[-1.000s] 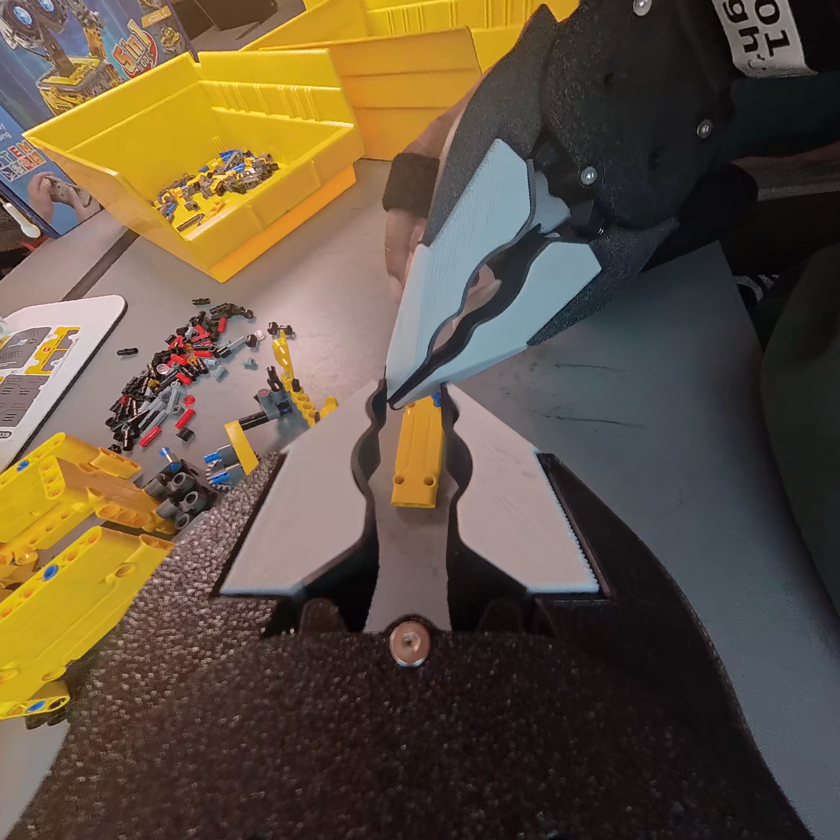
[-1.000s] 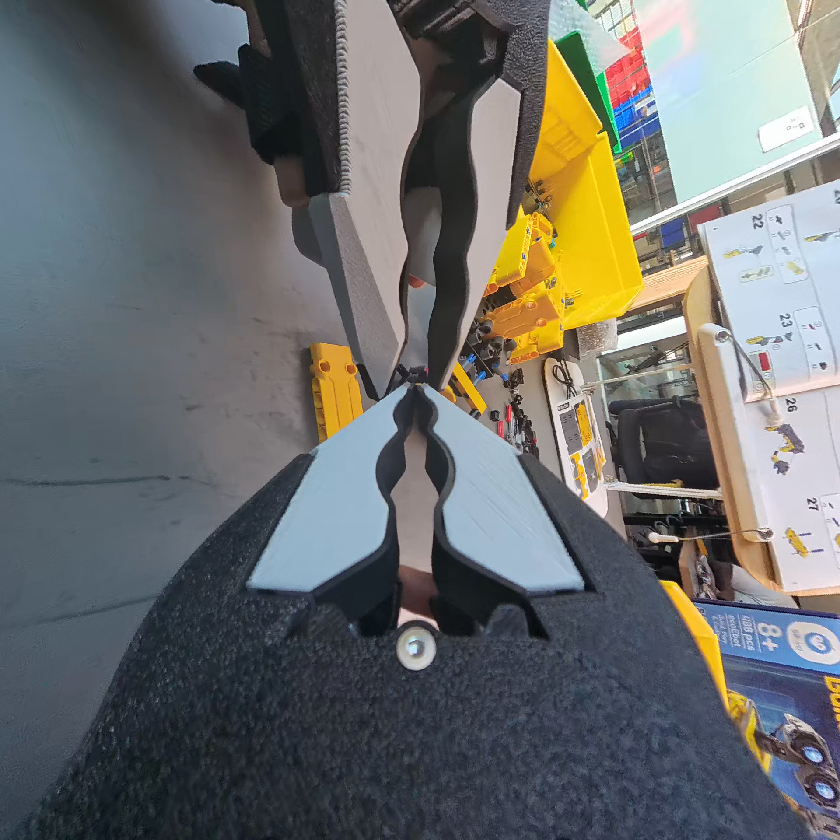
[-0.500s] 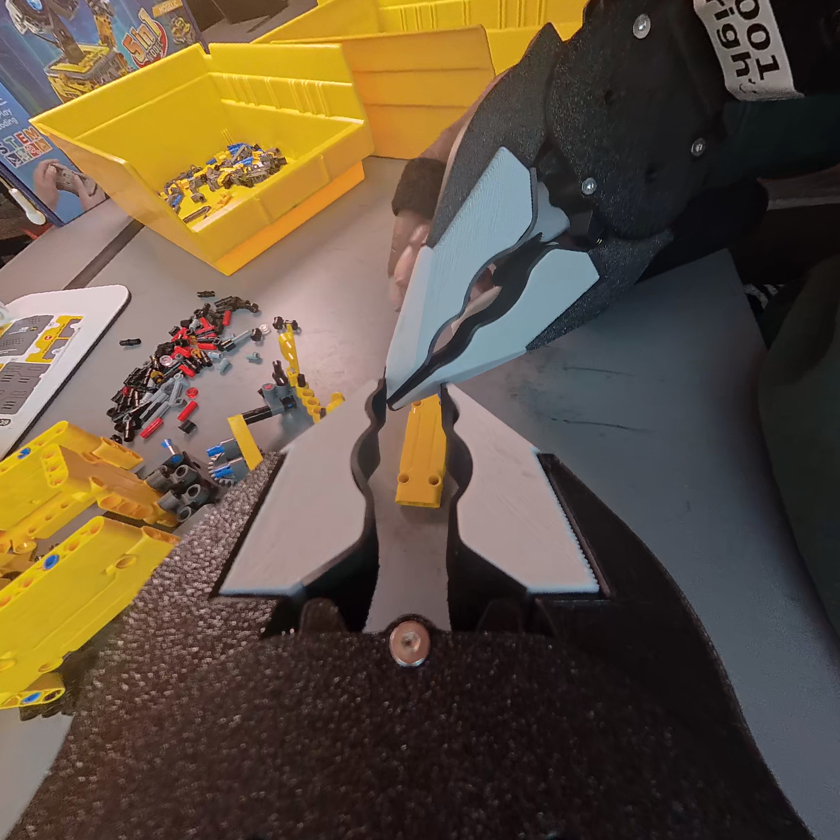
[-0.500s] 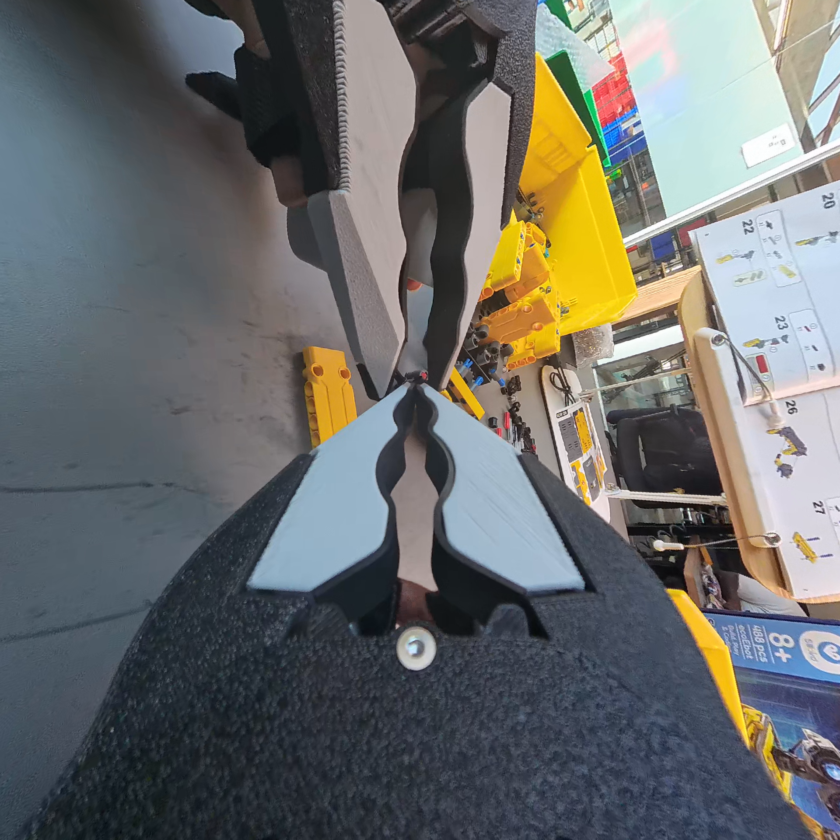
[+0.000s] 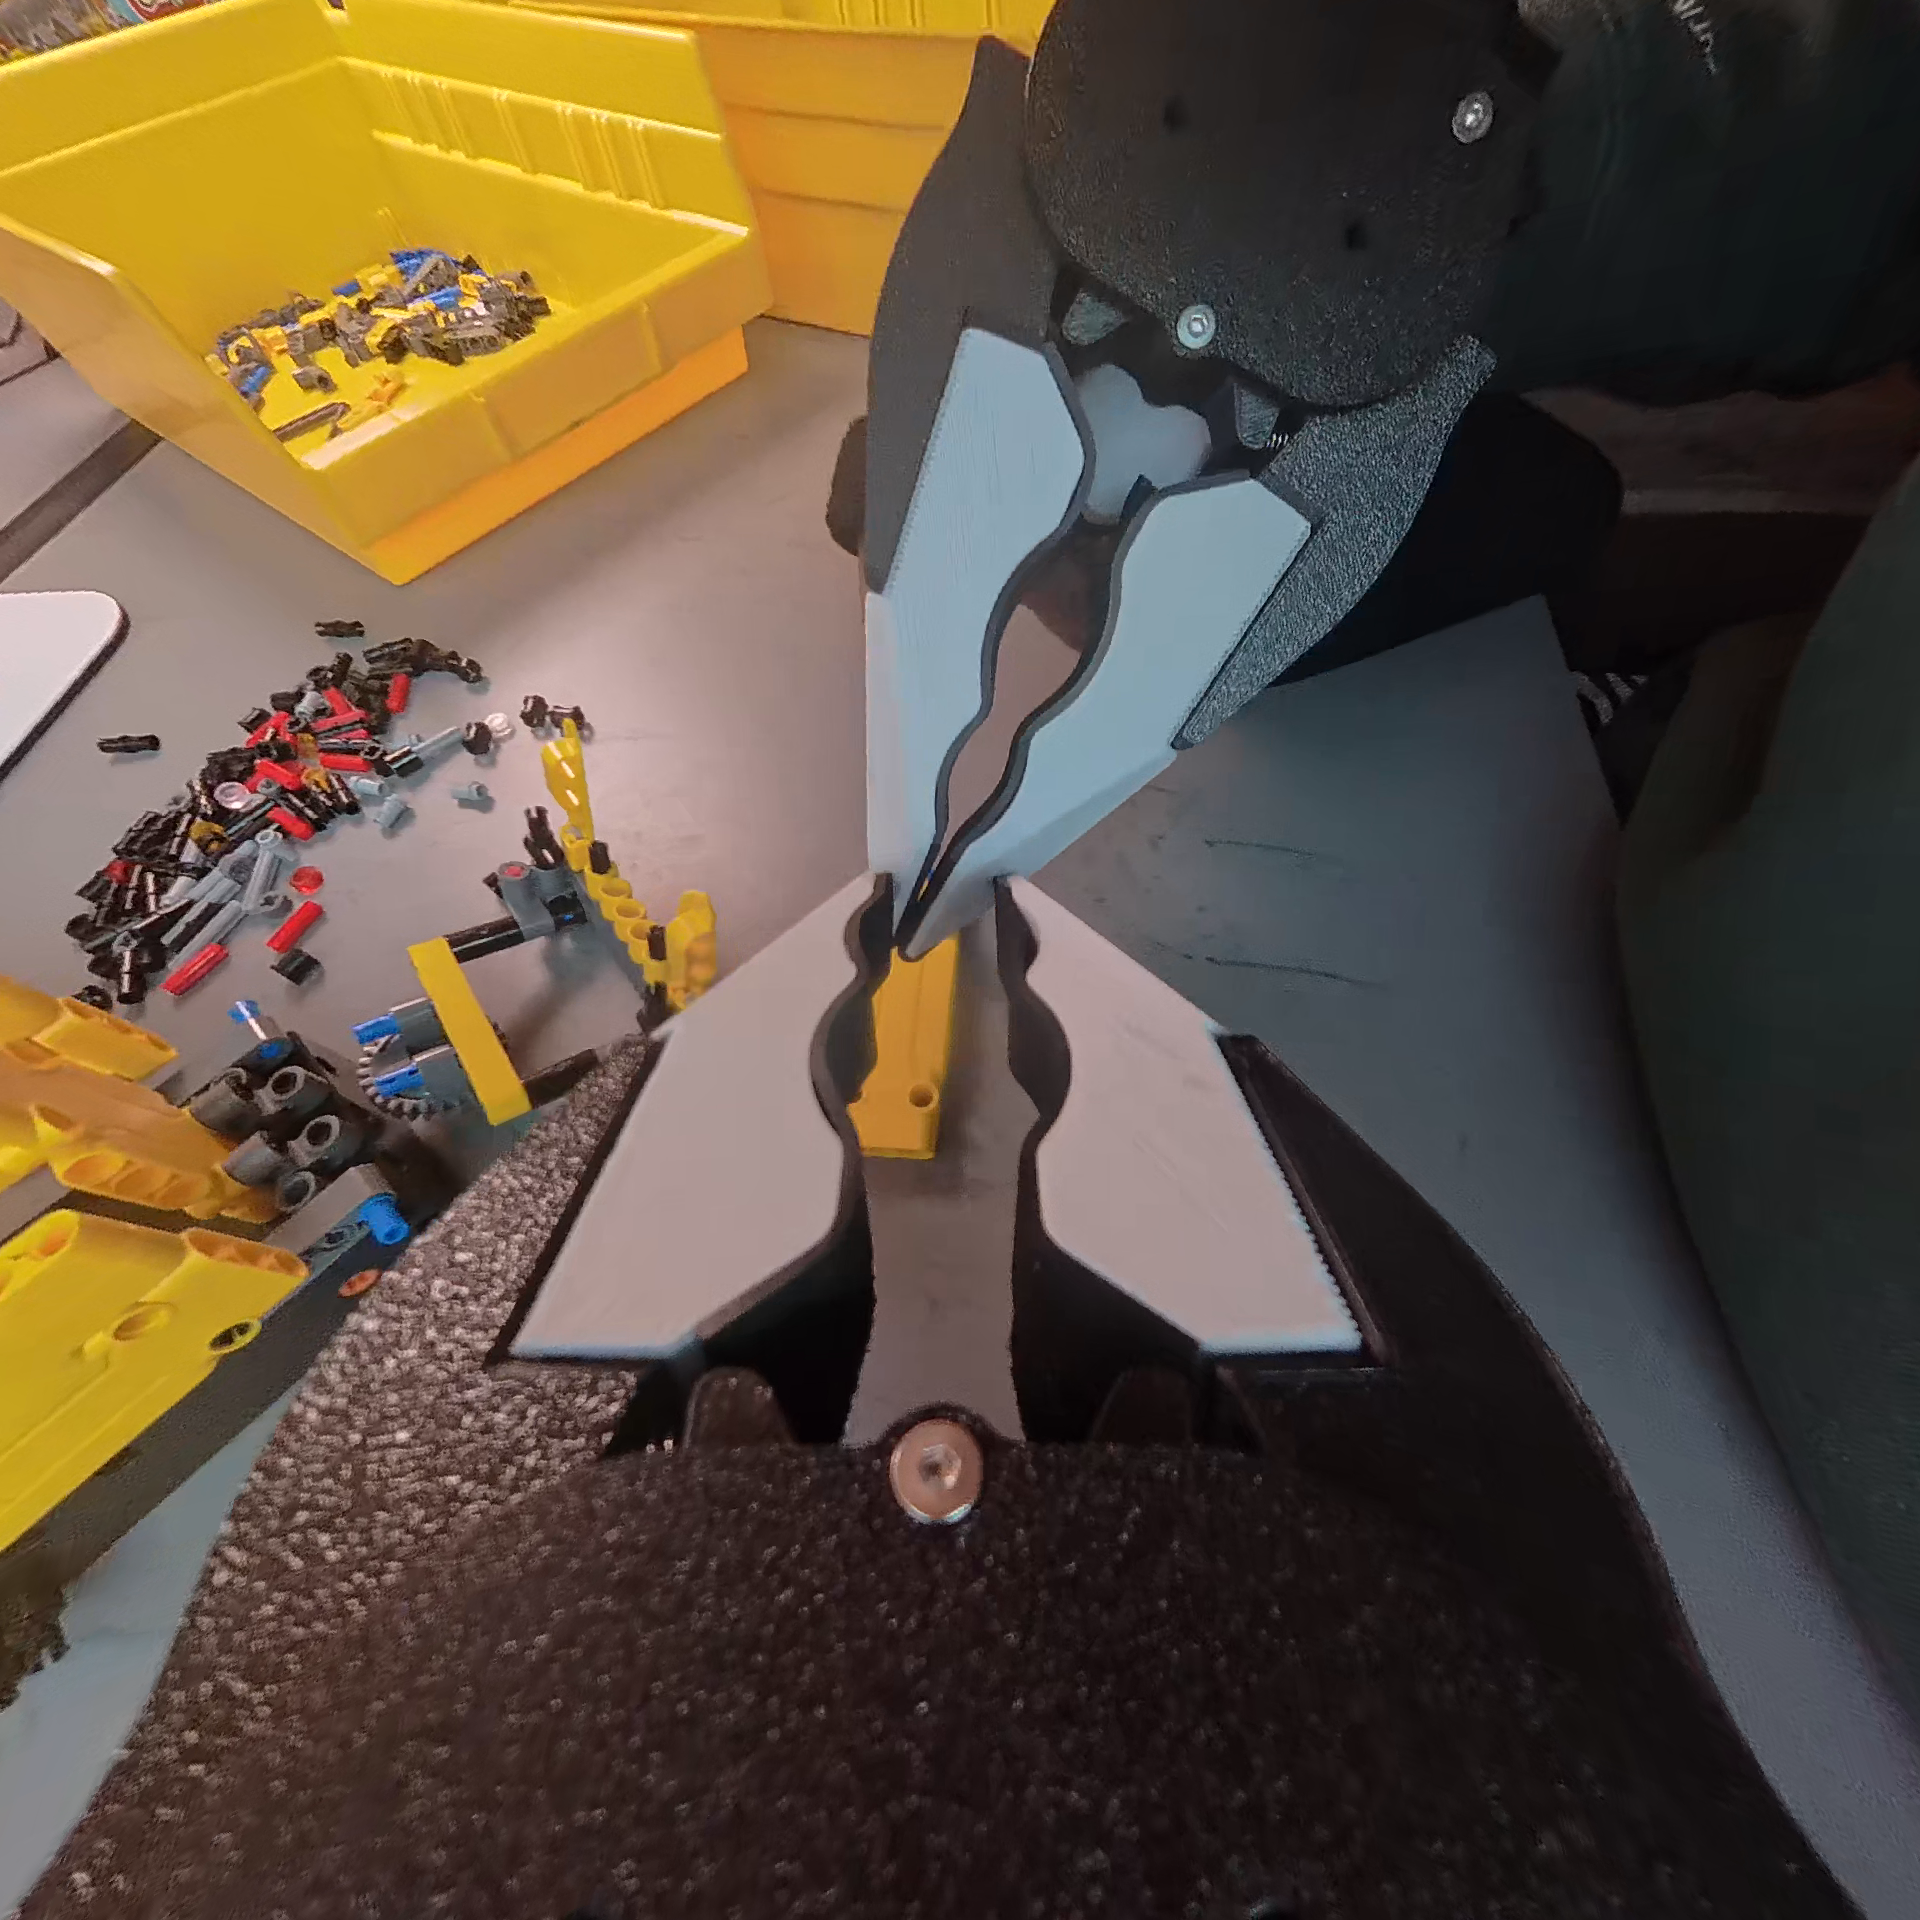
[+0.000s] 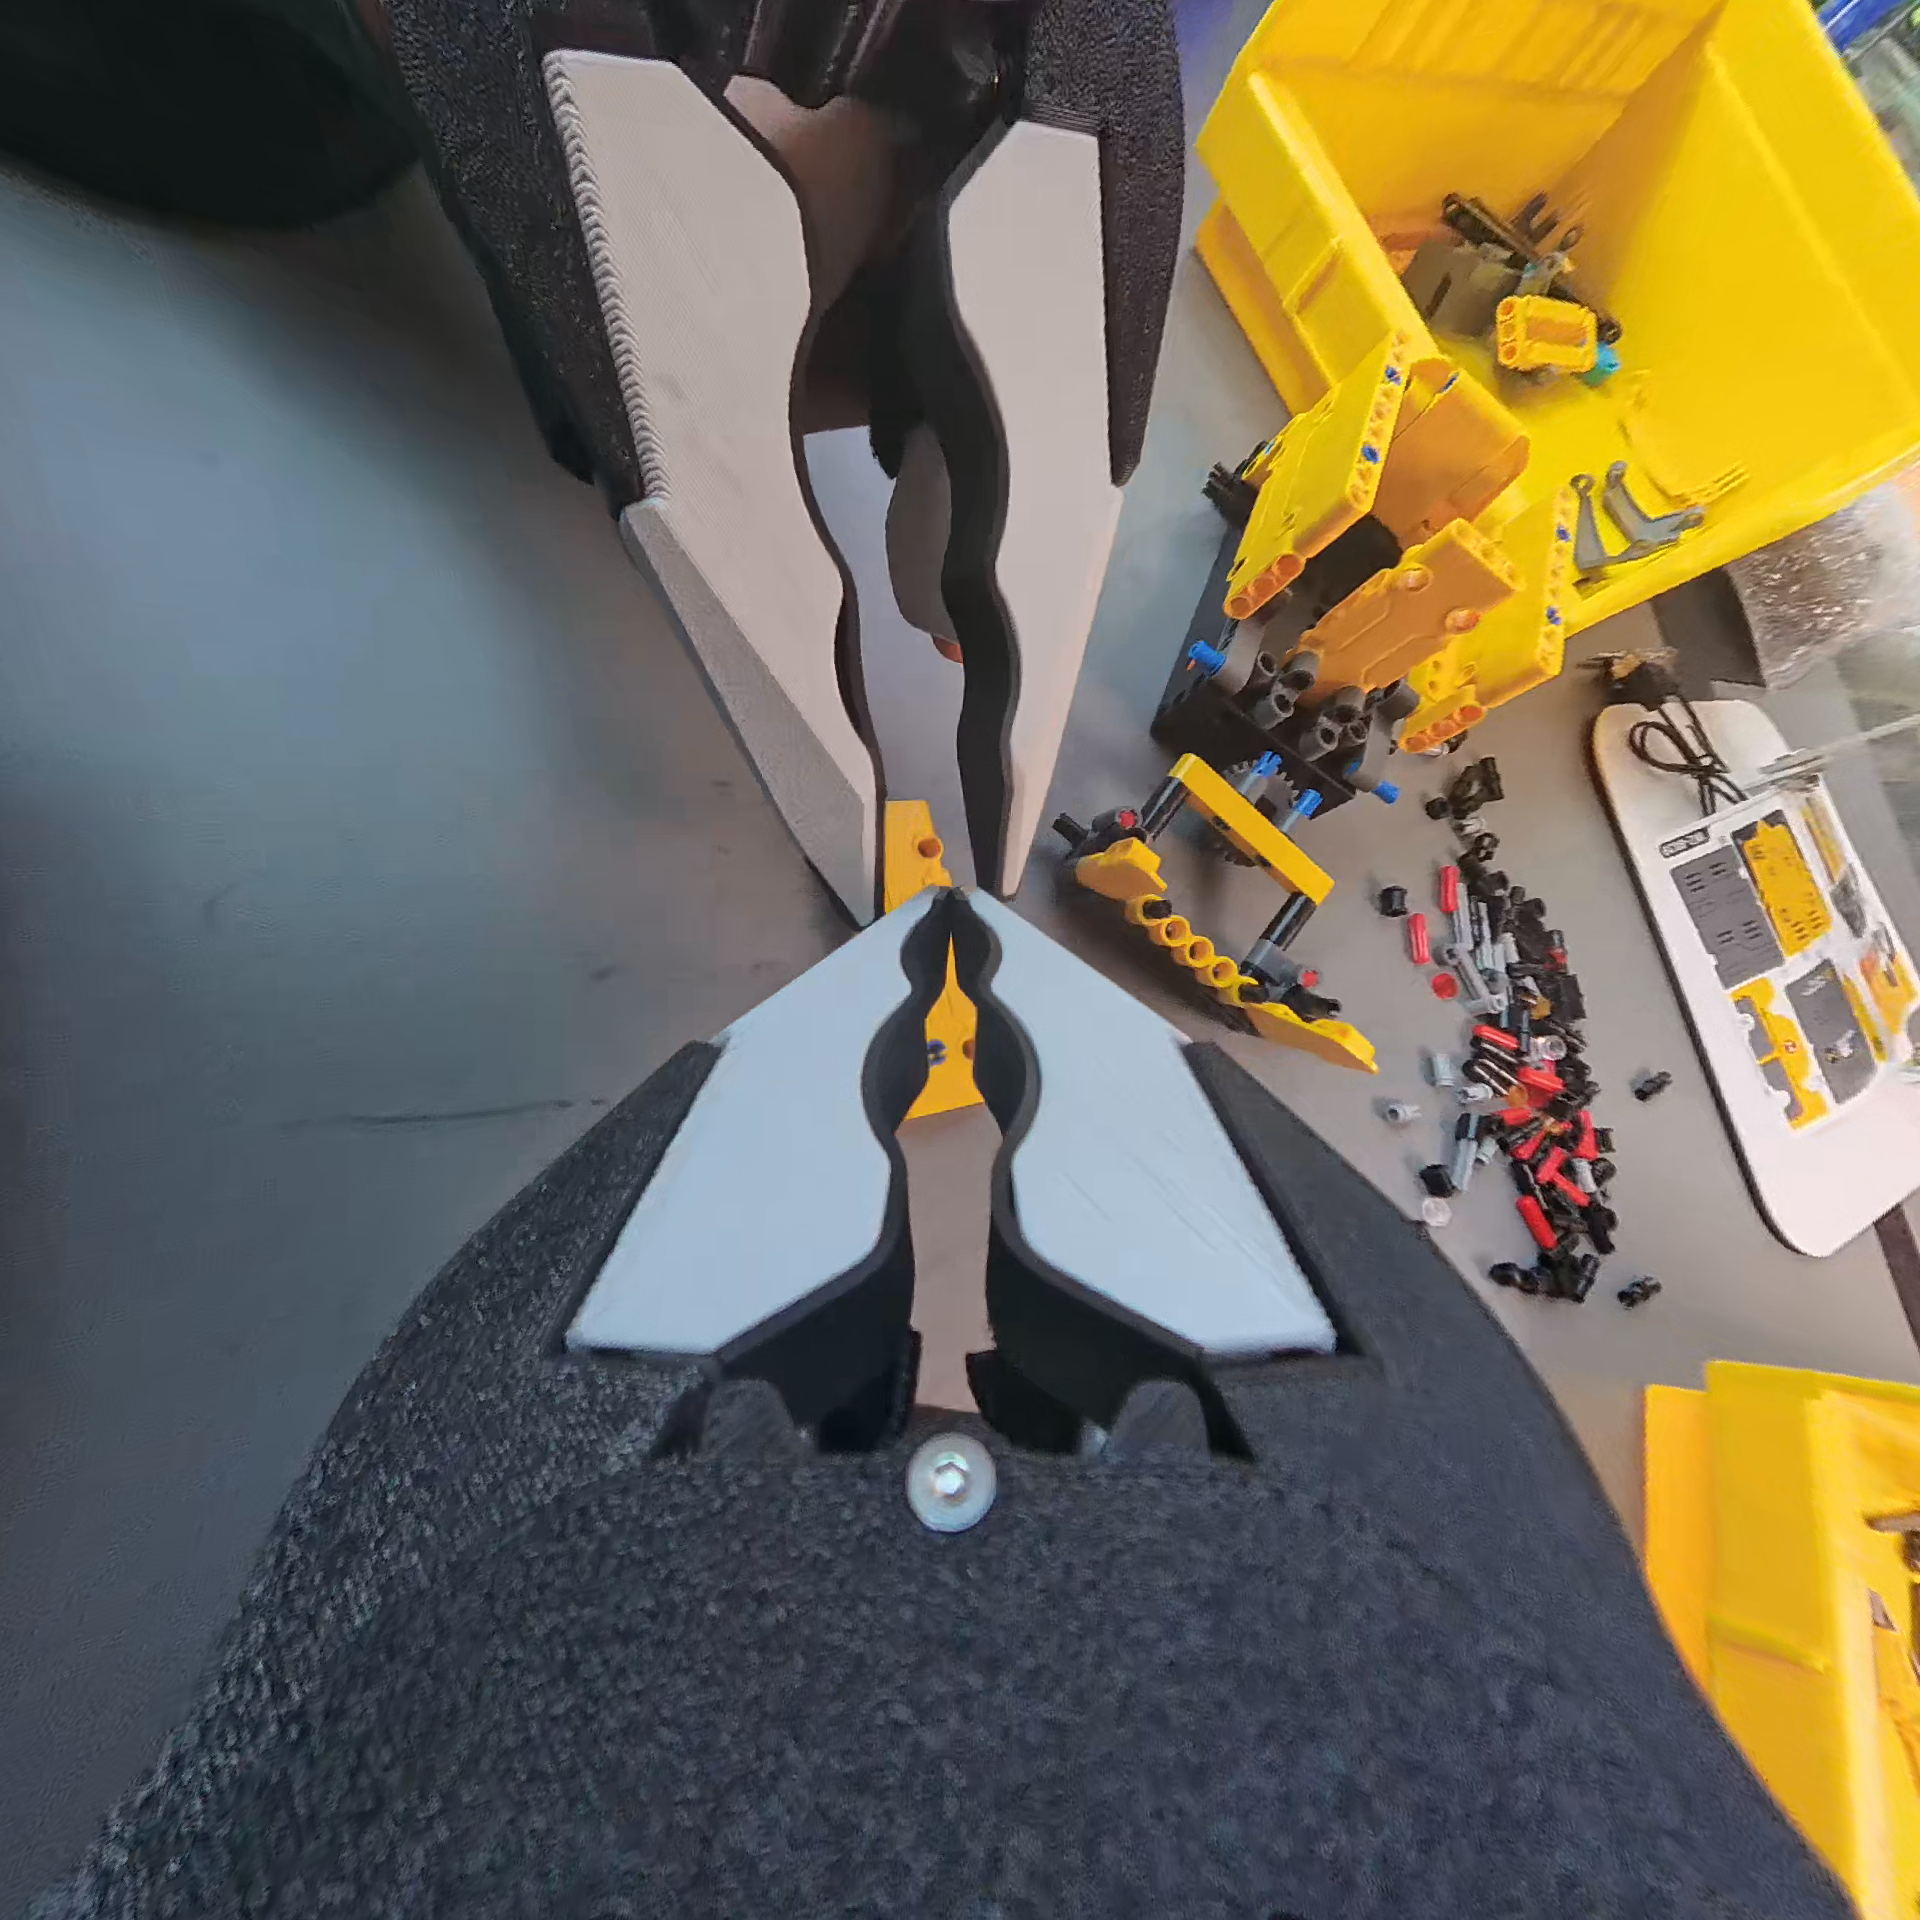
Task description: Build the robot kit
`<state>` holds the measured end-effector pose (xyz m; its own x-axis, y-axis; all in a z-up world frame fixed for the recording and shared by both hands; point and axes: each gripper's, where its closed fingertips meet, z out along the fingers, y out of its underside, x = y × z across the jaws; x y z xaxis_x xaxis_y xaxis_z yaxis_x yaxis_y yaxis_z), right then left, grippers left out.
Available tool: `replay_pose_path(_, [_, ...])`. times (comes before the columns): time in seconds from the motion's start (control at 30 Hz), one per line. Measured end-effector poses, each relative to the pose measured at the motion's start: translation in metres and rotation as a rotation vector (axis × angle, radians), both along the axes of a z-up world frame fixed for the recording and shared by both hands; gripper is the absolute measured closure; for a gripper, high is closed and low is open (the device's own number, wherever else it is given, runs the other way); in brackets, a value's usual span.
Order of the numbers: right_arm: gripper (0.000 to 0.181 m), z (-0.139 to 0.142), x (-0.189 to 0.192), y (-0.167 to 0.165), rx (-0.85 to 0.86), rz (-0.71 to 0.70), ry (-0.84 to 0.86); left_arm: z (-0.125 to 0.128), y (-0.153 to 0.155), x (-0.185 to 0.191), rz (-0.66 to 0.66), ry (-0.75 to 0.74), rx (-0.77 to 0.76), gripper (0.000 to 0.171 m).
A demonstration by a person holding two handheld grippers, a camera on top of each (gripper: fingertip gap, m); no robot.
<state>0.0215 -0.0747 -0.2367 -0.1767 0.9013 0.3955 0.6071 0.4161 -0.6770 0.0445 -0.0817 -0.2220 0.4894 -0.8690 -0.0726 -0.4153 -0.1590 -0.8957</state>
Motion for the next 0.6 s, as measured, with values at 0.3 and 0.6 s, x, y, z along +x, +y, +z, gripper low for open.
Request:
replay_pose_path(0.3, [0.181, -0.018, 0.004, 0.006, 0.267, 0.034, -0.140, -0.017, 0.003, 0.001, 0.027, 0.107, -0.001, 0.154])
replay_pose_path(0.6, [0.181, -0.023, 0.006, 0.008, 0.423, 0.103, -0.227, -0.021, 0.003, 0.001, 0.035, 0.142, 0.009, 0.155])
